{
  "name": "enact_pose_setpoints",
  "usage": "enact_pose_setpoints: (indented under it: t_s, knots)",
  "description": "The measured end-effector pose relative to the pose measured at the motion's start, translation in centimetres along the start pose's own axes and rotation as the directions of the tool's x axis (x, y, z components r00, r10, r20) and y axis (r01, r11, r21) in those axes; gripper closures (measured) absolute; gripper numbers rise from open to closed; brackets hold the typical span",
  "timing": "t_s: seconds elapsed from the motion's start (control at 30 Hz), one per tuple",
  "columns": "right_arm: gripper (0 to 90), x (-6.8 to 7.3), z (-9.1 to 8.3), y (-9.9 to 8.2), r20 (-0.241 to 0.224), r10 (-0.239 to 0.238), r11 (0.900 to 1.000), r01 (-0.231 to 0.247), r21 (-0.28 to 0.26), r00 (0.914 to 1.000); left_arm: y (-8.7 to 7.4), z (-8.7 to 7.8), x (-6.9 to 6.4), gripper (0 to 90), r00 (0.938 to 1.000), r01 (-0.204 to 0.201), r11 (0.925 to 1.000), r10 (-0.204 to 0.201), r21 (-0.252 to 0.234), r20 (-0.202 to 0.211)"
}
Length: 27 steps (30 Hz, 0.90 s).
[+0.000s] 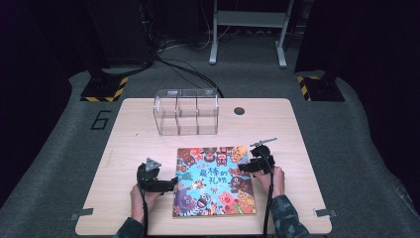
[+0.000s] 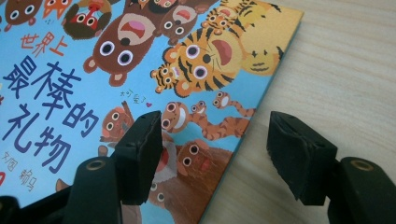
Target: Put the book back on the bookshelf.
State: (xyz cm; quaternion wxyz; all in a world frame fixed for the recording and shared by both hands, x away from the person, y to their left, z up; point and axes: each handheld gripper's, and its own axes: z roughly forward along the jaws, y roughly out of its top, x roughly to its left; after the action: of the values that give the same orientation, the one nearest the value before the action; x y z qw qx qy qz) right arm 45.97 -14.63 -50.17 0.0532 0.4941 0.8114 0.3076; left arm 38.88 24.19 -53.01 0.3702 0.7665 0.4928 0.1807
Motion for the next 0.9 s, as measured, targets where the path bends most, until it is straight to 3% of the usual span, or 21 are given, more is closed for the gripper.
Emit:
enact_pose_setpoints:
  t_s: [0.03, 0.27, 0.5, 0.67, 0.7, 0.8, 0.9]
  knots:
    - [41.3, 0.21, 0.09, 0.18, 0.013, -0.004, 1.0, 0.004, 0.006, 0.9999, 0.1, 0.02, 0.0, 0.0, 0.9999, 0.005, 1.0, -0.006, 0.008, 0.013]
    - [44.7, 0.2, 0.13, 0.4, 0.004, 0.008, 0.9998, -0.008, 0.018, 1.0, 0.11, 0.19, -0.05, 0.0, 0.9999, 0.013, 0.9999, -0.013, -0.005, 0.0]
    - [49.8, 0.23, -0.01, 0.82, 0.008, 0.05, 0.9961, -0.051, 0.072, 0.9987, 0.13, 0.17, 0.0, 0.0, 0.9998, 0.018, 0.9998, -0.018, -0.003, 0.003]
    - [48.8, 0.13, -0.14, 0.92, -0.002, 0.036, 0.9947, -0.035, 0.096, 0.9994, 0.14, 0.21, 0.0, 0.0, 0.9999, 0.012, 0.9999, -0.012, -0.005, 0.0]
    - [43.6, 0.26, -0.04, 0.87, -0.002, 0.014, 0.9958, -0.014, 0.09, 0.9999, 0.13, 0.21, 0.0, 0.0, 0.9999, 0.012, 0.9999, -0.012, -0.005, 0.0]
    - [39.7, 0.69, 0.09, 0.9, 0.002, 0.0, 0.9954, 0.0, 0.096, 1.0, 0.13, 0.21, -0.02, 0.0, 0.9999, 0.013, 0.9999, -0.013, -0.005, 0.0]
    - [43.3, 0.75, 0.09, 0.88, 0.02, -0.001, 0.9958, -0.001, 0.092, 0.9998, 0.13, 0.21, -0.01, 0.0, 0.9999, 0.012, 0.9999, -0.012, -0.005, 0.0]
